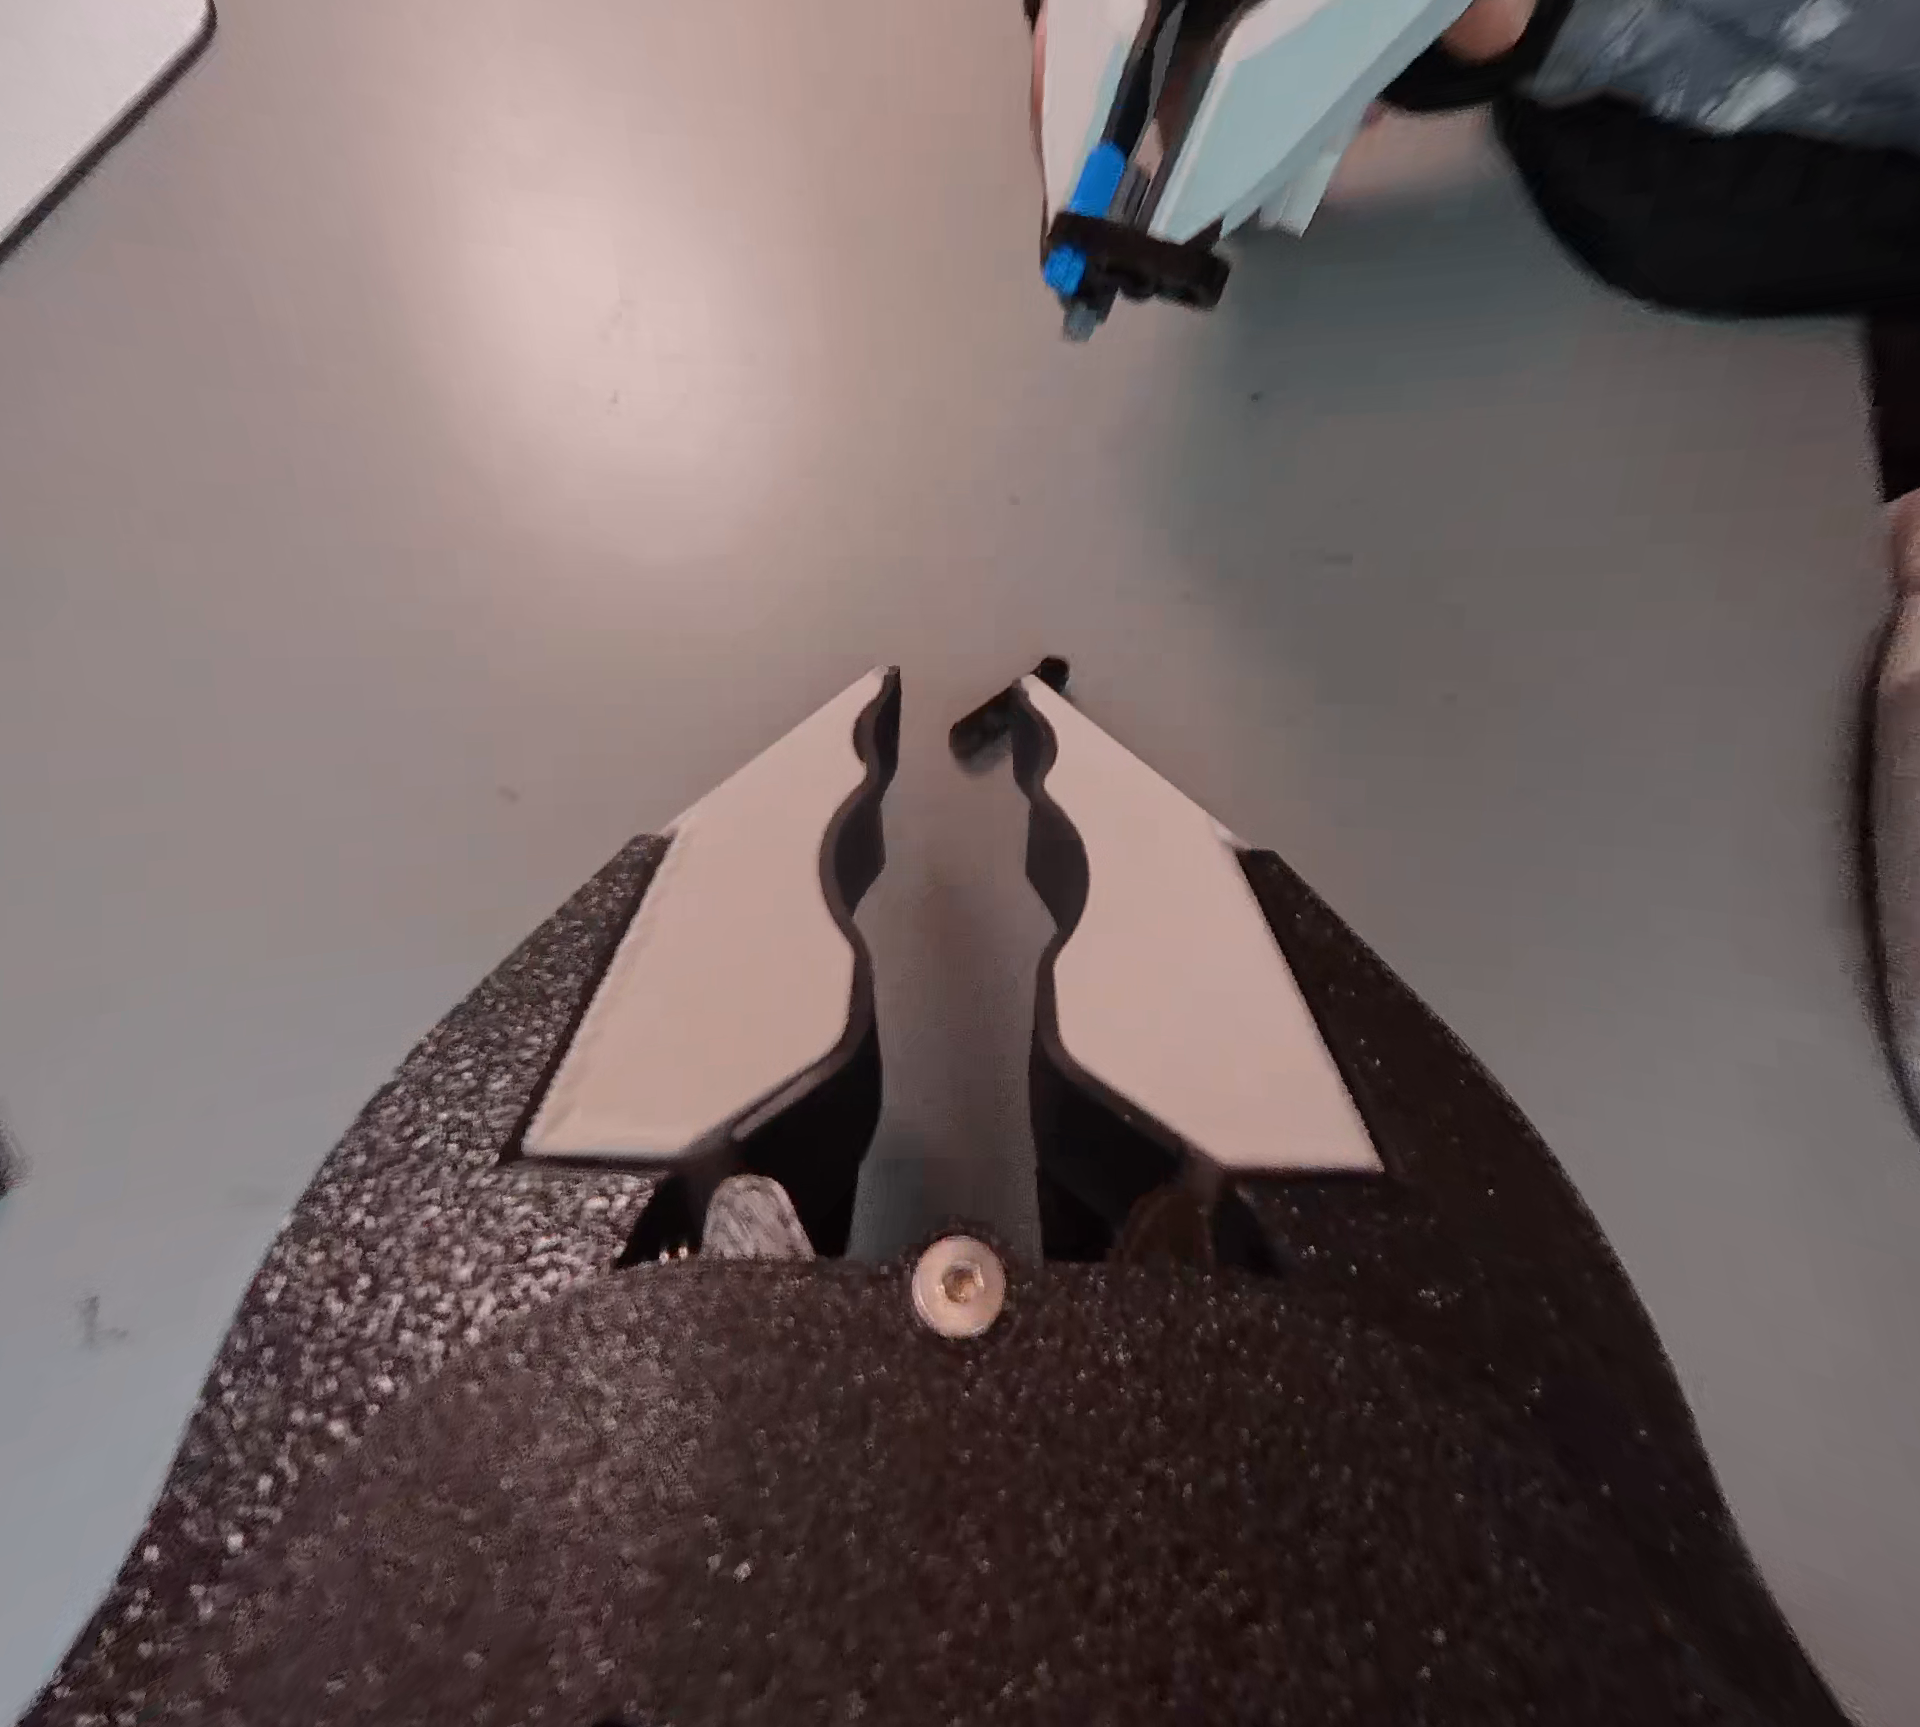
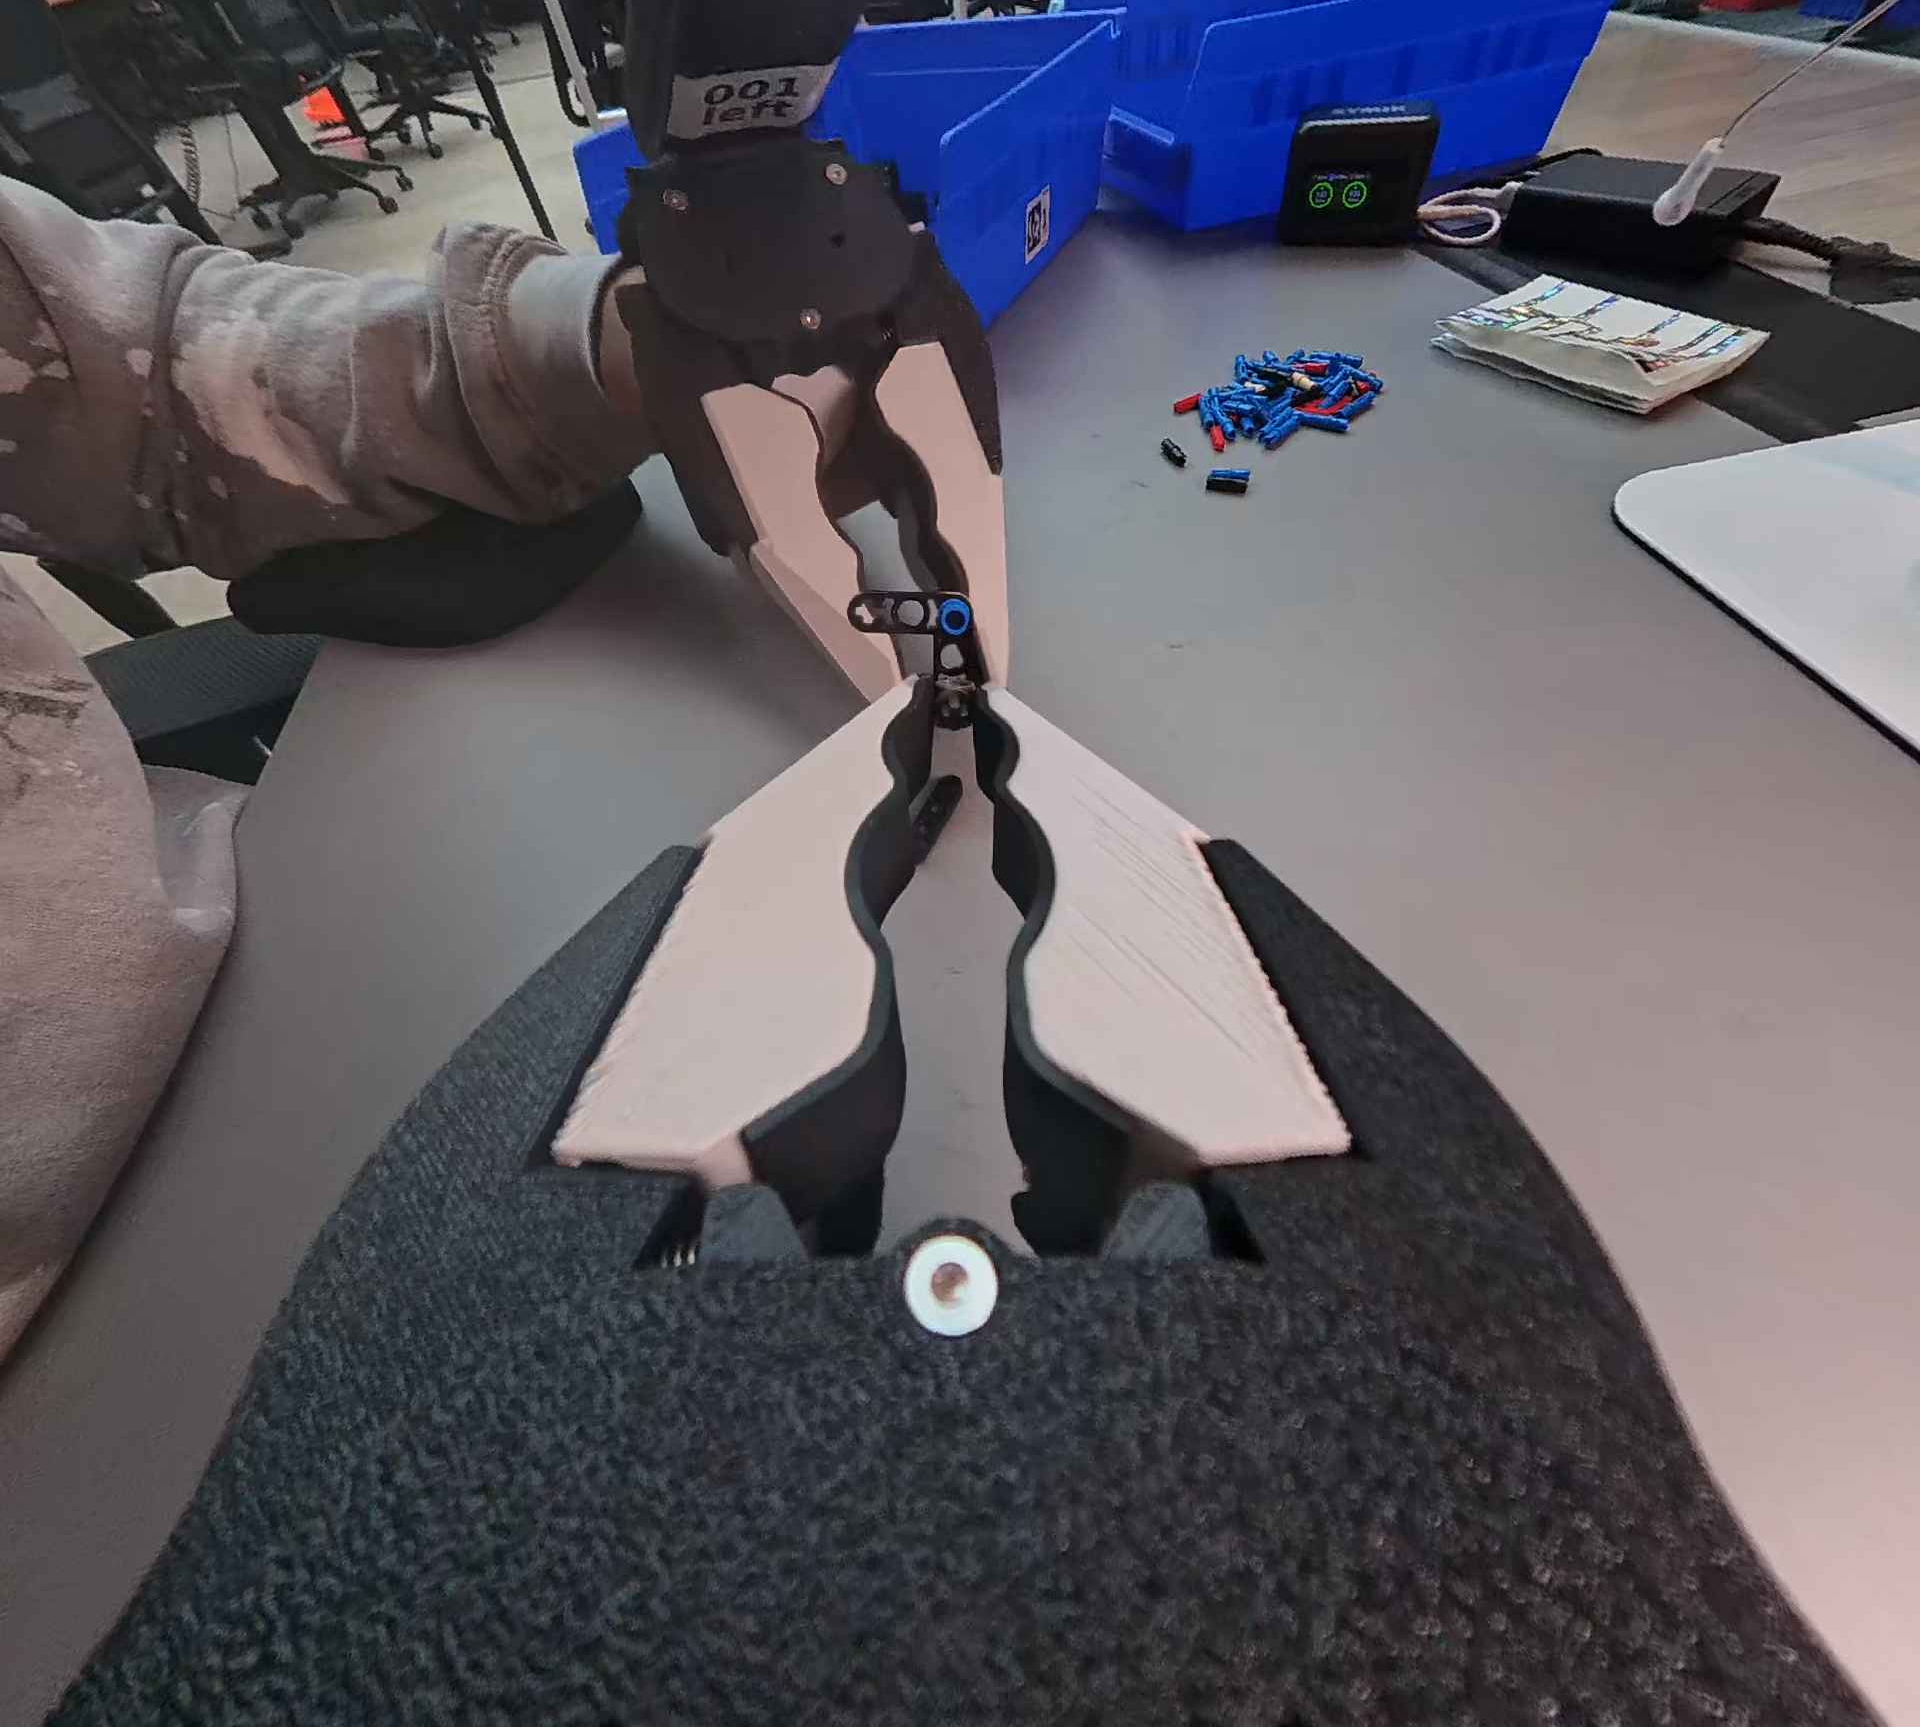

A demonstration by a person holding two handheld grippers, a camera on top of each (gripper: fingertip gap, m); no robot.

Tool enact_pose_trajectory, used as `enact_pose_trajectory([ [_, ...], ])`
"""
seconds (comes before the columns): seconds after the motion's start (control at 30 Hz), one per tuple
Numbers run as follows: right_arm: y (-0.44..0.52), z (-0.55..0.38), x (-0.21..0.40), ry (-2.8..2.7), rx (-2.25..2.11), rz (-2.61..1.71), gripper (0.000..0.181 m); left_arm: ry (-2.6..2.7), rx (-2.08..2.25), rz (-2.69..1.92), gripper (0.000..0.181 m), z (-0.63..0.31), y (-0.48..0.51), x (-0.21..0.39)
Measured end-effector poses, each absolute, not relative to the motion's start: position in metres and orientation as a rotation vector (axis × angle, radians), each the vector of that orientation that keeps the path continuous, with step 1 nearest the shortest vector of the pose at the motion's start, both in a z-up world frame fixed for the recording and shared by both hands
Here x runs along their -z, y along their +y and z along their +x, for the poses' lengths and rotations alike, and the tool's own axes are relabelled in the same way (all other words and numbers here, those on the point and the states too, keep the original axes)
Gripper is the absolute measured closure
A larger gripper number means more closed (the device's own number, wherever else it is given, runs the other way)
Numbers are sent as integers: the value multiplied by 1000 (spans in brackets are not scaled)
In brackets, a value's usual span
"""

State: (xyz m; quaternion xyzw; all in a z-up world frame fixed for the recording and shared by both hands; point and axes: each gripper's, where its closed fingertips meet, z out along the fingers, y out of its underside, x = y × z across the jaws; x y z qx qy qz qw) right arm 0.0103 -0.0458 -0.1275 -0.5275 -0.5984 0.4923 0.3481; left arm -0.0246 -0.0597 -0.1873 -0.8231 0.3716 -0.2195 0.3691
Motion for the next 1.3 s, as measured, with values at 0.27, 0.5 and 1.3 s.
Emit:
enact_pose_trajectory([
  [0.27, -72, 5, 107, -1504, -1462, -1282, 175, 802, 978, -1790, 171, 9, -70, 121],
  [0.5, -72, 5, 89, -1323, -1760, -1344, 174, 691, 1184, -1690, 177, 12, -73, 99],
  [1.3, -72, 3, 99, -1353, -1788, -1402, 175, 661, 1214, -1766, 176, 7, -73, 97],
])
